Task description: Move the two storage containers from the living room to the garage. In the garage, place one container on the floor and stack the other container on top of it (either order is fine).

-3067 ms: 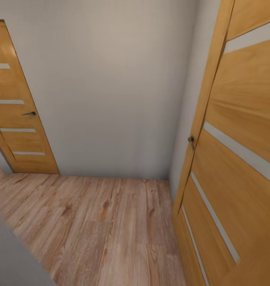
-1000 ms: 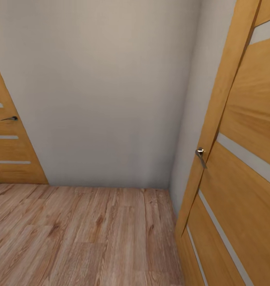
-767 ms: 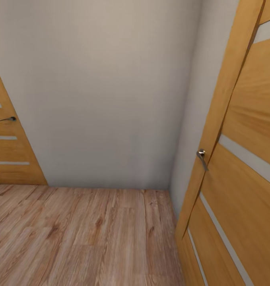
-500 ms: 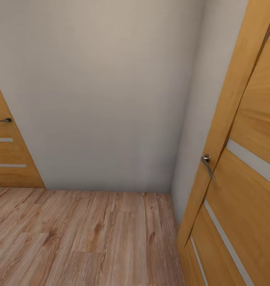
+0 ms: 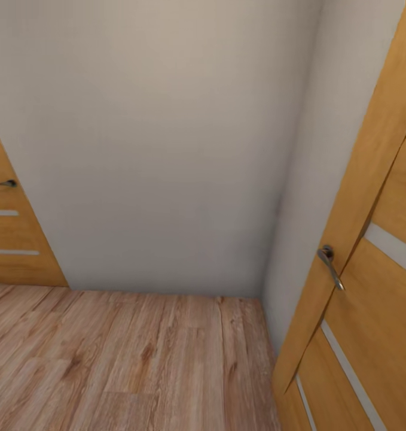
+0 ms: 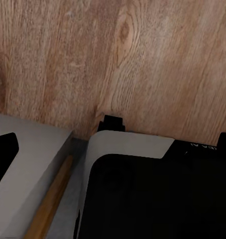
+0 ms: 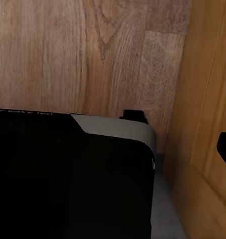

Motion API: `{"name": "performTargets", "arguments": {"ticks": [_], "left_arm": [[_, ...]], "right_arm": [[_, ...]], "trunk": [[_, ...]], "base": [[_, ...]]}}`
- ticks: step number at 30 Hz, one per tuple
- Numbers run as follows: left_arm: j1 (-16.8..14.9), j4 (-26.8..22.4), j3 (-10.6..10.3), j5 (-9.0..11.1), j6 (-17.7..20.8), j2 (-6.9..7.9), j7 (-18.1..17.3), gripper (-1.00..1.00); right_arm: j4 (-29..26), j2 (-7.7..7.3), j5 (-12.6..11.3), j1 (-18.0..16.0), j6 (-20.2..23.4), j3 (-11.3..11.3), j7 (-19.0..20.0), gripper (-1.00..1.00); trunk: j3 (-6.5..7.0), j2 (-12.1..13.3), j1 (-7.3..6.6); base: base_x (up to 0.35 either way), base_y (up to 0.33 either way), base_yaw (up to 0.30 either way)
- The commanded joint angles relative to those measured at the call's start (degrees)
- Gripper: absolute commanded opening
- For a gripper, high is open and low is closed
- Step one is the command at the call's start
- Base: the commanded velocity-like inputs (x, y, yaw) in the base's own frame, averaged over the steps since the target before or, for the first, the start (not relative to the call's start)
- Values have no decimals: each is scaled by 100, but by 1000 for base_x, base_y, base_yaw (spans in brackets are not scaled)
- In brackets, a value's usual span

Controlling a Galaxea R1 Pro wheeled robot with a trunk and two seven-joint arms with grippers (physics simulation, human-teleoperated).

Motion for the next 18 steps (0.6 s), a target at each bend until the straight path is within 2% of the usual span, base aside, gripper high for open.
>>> {"name": "performTargets", "arguments": {"ticks": [1,5,12,18], "left_arm": [[-4,-3,-2,46,25,0,9,100],[-4,-3,-2,46,25,0,10,100],[-4,-3,-2,46,25,0,7,100],[-4,-3,-2,32,25,0,4,100]], "right_arm": [[17,3,-61,-6,-33,48,13,100],[17,2,-62,-6,-33,46,15,100],[17,2,-56,-6,-30,48,16,100],[18,2,-53,-6,-32,48,16,100]], "trunk": [[-7,-6,1],[-7,-6,1],[-7,-6,1],[-7,-6,1]], "base": [[6,0,241],[2,0,245],[15,0,45],[244,0,2]]}}
